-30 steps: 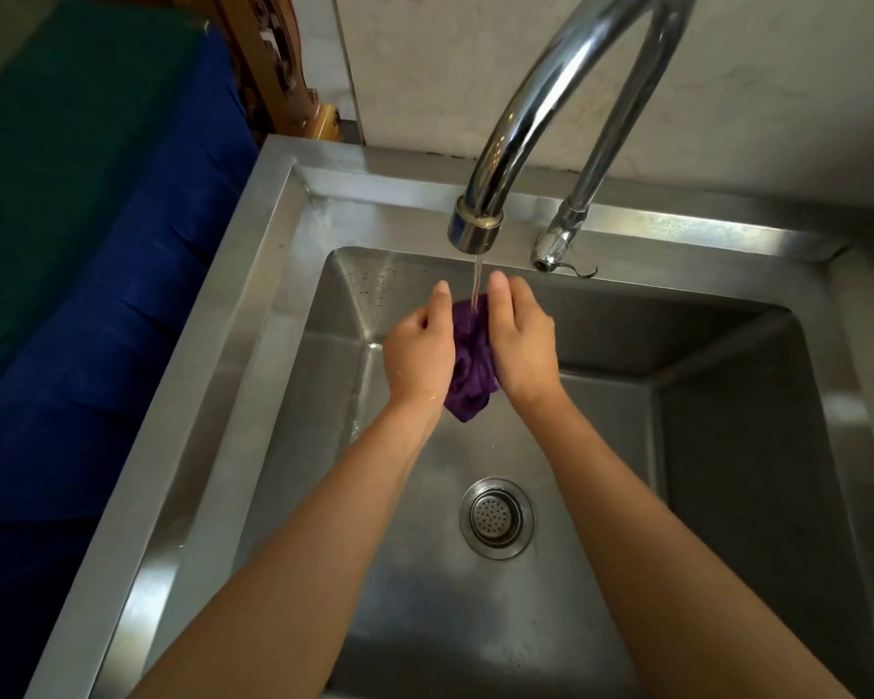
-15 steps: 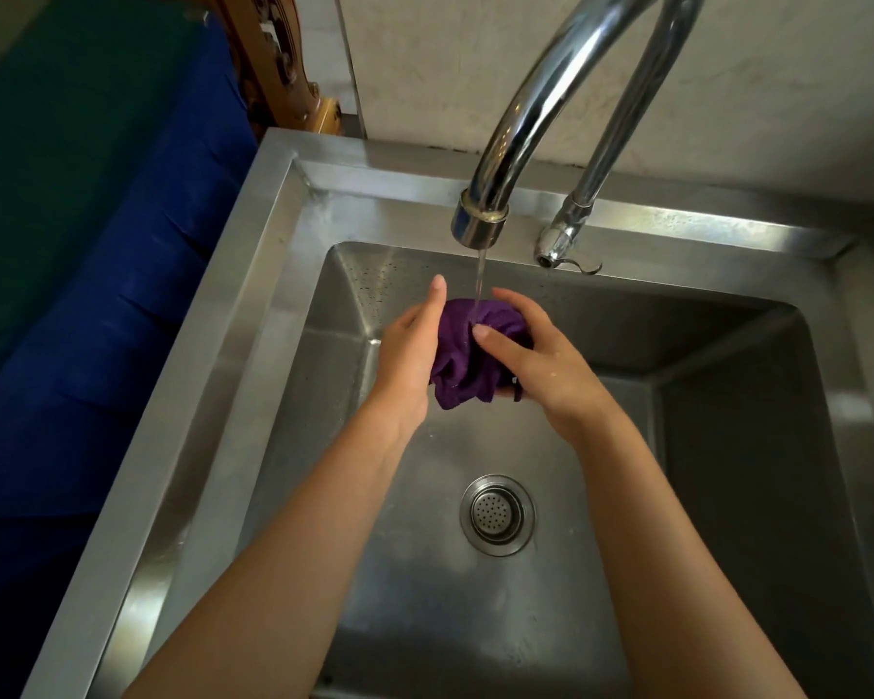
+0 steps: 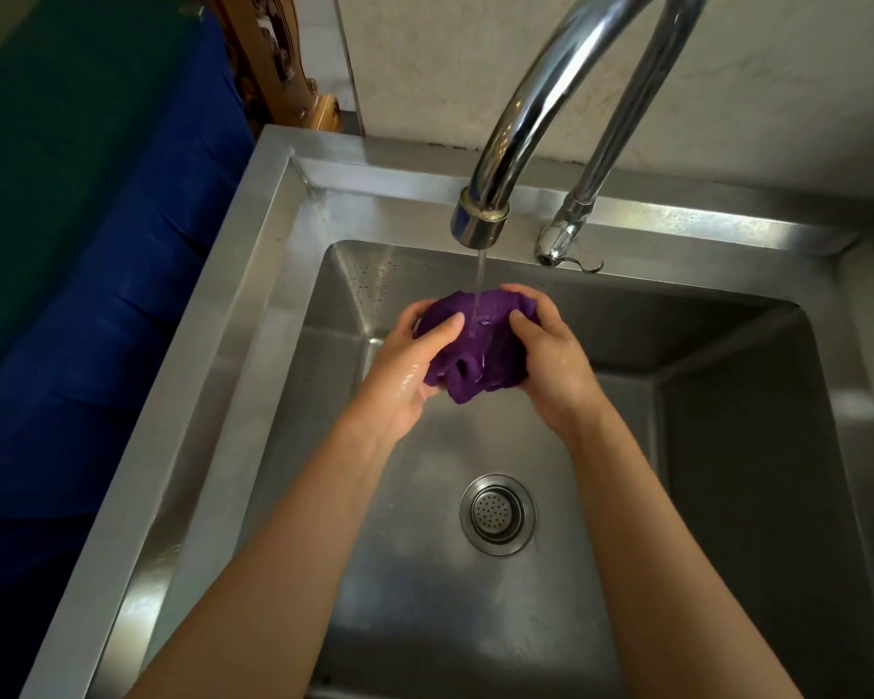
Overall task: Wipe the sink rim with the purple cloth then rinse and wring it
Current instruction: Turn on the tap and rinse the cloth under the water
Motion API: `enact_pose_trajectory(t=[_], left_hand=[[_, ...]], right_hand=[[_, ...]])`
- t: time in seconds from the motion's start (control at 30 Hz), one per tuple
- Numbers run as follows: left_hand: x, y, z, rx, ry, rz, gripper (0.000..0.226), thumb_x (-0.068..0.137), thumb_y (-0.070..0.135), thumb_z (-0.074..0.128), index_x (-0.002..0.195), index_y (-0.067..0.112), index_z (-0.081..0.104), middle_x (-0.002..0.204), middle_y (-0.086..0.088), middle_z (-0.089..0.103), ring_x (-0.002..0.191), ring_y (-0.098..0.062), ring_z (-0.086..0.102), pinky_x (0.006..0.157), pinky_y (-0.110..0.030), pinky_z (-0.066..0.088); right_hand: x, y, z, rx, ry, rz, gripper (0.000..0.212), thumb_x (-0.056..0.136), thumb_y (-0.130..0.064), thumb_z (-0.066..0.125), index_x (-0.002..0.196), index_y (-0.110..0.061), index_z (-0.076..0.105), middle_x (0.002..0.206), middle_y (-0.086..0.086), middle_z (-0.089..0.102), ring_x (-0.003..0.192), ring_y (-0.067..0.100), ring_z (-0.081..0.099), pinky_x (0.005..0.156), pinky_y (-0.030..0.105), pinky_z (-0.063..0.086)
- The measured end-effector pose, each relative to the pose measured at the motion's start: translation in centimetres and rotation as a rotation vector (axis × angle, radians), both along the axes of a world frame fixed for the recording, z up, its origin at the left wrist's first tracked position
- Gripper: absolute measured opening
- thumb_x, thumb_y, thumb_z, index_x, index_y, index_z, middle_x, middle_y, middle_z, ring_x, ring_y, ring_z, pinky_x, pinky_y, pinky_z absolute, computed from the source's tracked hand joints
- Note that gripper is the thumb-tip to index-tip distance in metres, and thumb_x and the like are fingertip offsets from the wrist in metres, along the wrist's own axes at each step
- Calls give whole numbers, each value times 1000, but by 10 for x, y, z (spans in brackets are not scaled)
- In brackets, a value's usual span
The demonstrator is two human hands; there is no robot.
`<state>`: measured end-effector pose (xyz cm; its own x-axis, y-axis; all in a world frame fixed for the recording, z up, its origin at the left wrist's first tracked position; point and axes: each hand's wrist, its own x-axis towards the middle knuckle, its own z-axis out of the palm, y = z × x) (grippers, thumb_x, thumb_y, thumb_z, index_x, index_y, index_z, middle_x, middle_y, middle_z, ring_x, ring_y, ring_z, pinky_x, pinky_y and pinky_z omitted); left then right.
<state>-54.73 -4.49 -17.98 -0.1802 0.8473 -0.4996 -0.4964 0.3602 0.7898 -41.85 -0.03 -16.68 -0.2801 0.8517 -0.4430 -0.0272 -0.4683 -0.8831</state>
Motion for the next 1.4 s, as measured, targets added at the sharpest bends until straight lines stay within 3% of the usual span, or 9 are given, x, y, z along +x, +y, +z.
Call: enact_pose_trajectory(t=[0.2,0.33,0.5,0.7,0.87,0.97,1.1,1.23,1.4], left_hand=[[17,15,-4,-268,19,179,48,79,65,52,81,21,71,86,-3,74,83,-18,69,74,-33,53],[24,17,-6,-180,31,258,44,86,55,51,63,21,66,66,1,64,74,-20,64,75,-35,51],[35,19,-2,-136,210,289,45,84,45,53,48,22,67,55,3,66,65,-22,62,72,-40,49],[39,17,14,-75,585,277,52,96,35,43,48,16,51,51,-2,54,53,-17,51,59,-32,41],[36,20,21,-5,743,193,51,97,35,42,50,16,40,48,4,41,43,-5,38,47,-20,30],[33,22,21,20,669,128,49,96,40,43,53,17,37,44,8,38,40,-2,37,41,-13,27],[31,26,21,-35,463,176,30,94,42,46,72,21,48,68,5,55,63,-6,53,56,-15,42],[19,21,16,-212,118,76,34,95,49,39,93,21,59,93,-4,67,89,-21,64,79,-42,55],[-1,13,15,-297,-339,-110,75,83,74,28,117,15,60,117,-19,65,101,-39,63,80,-54,54]], right_hand=[[-31,-21,4,324,-222,-44,17,92,-31,53,105,-23,60,89,-14,63,85,-3,58,82,15,46],[-36,-30,4,559,-417,12,32,79,-54,58,100,-30,60,92,-4,67,88,12,62,78,29,52],[-31,-21,9,674,-620,-67,34,90,-48,50,83,-16,59,71,5,66,69,26,62,64,39,51],[-32,-8,11,548,-611,-127,38,95,-35,45,71,-8,53,56,2,53,59,26,56,58,31,41],[-31,8,13,233,-413,-188,41,93,-30,49,55,-15,45,55,-1,48,55,15,44,60,30,38],[-22,20,16,127,-395,-72,40,94,-43,43,66,-16,52,70,1,56,70,18,52,74,33,43],[-4,28,26,188,-513,78,48,95,-49,37,113,-9,57,108,9,62,104,26,58,97,42,45],[6,23,34,476,-421,146,26,93,-28,53,102,-4,57,87,1,60,89,24,61,86,45,52],[14,19,37,599,-177,480,20,80,-15,61,100,-17,61,99,-5,57,101,16,55,99,35,41]])
